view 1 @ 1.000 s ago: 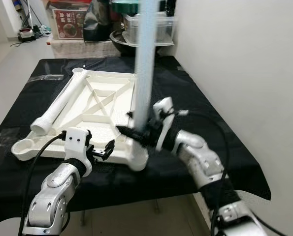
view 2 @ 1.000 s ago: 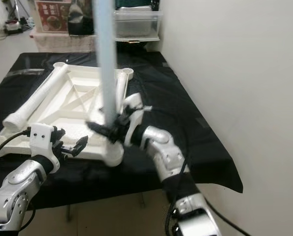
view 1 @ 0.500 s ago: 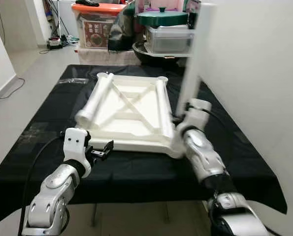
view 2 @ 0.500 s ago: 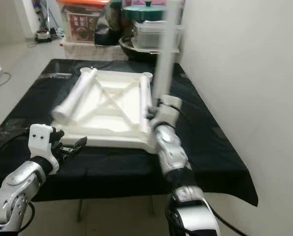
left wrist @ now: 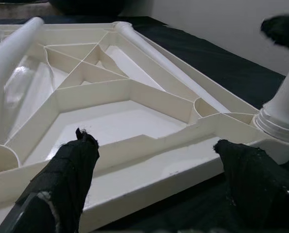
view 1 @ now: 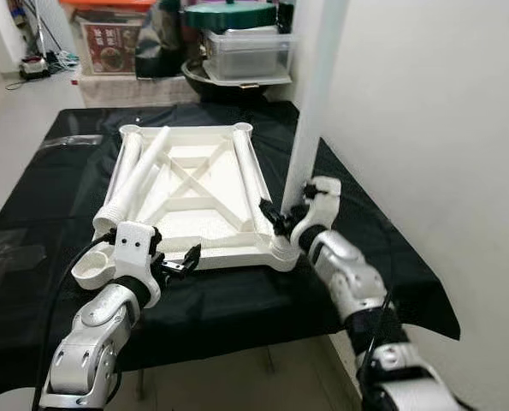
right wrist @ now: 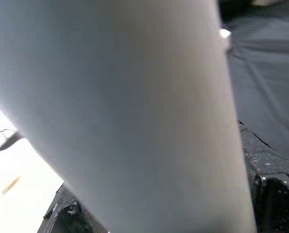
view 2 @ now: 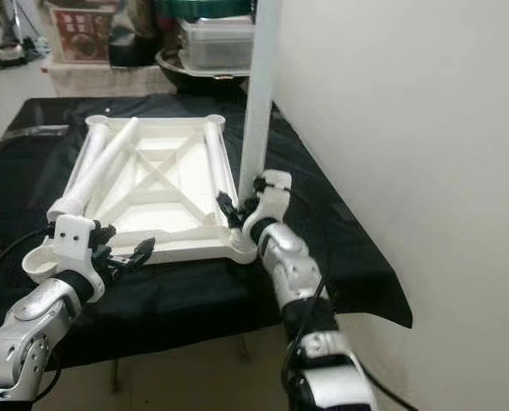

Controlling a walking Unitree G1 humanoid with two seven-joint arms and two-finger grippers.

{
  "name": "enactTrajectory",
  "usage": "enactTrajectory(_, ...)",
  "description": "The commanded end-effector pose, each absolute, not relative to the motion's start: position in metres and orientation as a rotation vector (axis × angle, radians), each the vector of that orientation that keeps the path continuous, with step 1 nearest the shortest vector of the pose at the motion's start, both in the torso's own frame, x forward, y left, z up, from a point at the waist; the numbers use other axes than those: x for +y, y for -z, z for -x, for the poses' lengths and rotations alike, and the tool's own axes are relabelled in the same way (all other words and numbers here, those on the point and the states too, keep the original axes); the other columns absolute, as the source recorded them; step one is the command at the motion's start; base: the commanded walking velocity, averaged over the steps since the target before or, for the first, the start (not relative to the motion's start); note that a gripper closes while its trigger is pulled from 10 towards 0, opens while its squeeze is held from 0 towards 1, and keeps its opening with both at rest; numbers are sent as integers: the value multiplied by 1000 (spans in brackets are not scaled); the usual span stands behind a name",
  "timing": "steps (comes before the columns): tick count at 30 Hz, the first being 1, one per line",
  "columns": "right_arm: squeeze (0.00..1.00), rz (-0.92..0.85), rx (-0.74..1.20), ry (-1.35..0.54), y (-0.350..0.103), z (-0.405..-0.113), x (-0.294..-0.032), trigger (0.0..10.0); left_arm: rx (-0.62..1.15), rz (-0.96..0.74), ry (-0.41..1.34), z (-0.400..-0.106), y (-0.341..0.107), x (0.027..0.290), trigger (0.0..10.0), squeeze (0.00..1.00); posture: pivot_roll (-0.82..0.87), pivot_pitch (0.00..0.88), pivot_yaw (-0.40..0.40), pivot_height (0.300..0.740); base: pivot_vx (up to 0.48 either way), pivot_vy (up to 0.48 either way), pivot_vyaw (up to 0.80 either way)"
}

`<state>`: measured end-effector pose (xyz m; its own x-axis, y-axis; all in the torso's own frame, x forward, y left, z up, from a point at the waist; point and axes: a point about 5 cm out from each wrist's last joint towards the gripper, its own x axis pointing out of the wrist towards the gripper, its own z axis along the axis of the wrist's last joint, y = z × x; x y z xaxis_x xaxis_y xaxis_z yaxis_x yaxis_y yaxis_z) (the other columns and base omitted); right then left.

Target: Building children table

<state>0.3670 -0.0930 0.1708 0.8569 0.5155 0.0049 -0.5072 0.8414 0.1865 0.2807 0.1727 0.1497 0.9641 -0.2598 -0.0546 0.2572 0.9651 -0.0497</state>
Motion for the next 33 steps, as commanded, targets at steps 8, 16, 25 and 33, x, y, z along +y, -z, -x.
enactTrajectory(8, 0, -95, 7, -1121, -177, -340, -59, 8392, 52, 56, 267, -281, -149, 170, 10000, 0, 74, 0, -102, 740, 0, 0, 0)
enactTrajectory(16, 0, -64, 97, -802, -154, -357, -58, 0, 54, 63, 263, -279, -148, 170, 10000, 0, 91, 0, -108, 740, 0, 0, 0)
enactTrajectory(25, 0, -61, 299, 45, -115, -366, -126, 0, 52, 72, 264, -278, -150, 170, 10000, 0, 79, 0, -96, 740, 0, 0, 0)
enactTrajectory(33, 0, -97, 263, -148, -128, -357, -104, 10000, 47, 64, 277, -282, -150, 167, 10000, 0, 46, 0, -87, 740, 0, 0, 0)
